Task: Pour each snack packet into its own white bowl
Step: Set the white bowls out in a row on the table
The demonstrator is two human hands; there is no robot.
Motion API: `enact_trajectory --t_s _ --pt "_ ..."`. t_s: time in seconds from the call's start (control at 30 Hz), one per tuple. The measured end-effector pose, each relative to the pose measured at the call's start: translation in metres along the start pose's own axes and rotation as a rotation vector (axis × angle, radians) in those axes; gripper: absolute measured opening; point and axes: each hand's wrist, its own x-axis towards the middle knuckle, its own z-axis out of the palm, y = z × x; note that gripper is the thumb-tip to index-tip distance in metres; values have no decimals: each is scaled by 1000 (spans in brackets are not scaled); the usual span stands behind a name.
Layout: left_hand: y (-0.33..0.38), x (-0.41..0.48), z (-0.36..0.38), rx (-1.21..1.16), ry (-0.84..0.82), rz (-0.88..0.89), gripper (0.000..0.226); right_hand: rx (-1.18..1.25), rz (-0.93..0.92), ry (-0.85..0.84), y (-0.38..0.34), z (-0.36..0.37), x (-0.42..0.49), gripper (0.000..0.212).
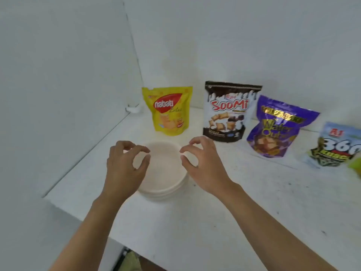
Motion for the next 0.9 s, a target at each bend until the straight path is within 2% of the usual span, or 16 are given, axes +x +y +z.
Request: enact_trajectory --t_s 0.07,0.23,0.4,0.53,0.7,0.9 --pt "-11 -1 1 -1 -43 -42 16 -13 91 -18 -4 14 2 17" --pt "-26 2 -3 -101 -286 -177 24 92 307 -116 -8 32 5 30" --pt "-37 11 -18 -69 -410 -163 41 45 361 -140 -8 26 6 35" --pt "-34 16 -30 -41 -422 -124 51 30 339 -93 -15 15 11 36" --pt "-17 30 -46 -58 -375 -36 47 122 315 3 -27 -7 15 37" --pt "29 55 -43 -229 -351 121 33 229 300 199 -25 -57 18 34"
